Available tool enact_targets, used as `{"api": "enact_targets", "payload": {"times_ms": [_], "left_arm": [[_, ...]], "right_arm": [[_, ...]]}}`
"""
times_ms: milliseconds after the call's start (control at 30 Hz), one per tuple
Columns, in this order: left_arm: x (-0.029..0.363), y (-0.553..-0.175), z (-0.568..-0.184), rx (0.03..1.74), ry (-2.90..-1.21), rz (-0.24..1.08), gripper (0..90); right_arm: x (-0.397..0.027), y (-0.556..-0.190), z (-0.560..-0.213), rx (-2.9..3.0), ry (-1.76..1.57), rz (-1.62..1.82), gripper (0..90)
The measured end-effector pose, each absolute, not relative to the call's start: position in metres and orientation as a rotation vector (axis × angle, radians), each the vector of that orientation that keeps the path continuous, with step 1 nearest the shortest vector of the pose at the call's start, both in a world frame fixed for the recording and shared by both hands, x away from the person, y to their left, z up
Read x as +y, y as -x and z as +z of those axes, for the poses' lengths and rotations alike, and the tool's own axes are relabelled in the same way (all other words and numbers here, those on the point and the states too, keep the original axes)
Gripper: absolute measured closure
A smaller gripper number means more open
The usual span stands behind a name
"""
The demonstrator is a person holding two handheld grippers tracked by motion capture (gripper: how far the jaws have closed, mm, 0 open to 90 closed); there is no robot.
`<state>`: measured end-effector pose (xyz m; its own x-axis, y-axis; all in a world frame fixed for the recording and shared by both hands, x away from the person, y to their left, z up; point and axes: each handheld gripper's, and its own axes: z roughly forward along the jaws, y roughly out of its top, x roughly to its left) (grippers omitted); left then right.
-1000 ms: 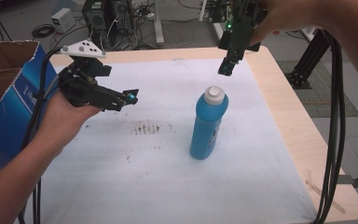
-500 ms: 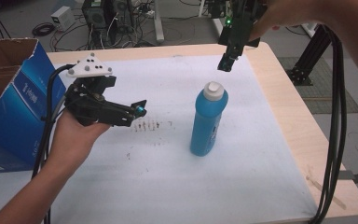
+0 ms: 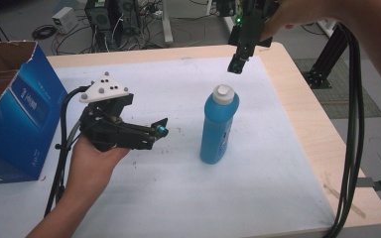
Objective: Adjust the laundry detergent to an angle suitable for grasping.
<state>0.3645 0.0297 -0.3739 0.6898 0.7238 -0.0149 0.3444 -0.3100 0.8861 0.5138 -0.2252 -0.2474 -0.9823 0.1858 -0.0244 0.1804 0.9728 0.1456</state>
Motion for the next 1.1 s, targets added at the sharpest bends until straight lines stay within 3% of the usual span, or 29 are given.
{"api": "enact_targets", "payload": {"times_ms": [467,1100], "left_arm": [[0.01,-0.348,-0.381,0.851,-1.869,0.42,1.7],[-0.027,-0.323,-0.381,0.864,-1.839,0.449,1.7]], "right_arm": [[-0.226,-0.513,-0.247,3.075,-0.288,0.232,10.7],[-0.228,-0.512,-0.246,3.069,-0.284,0.233,10.7]]}}
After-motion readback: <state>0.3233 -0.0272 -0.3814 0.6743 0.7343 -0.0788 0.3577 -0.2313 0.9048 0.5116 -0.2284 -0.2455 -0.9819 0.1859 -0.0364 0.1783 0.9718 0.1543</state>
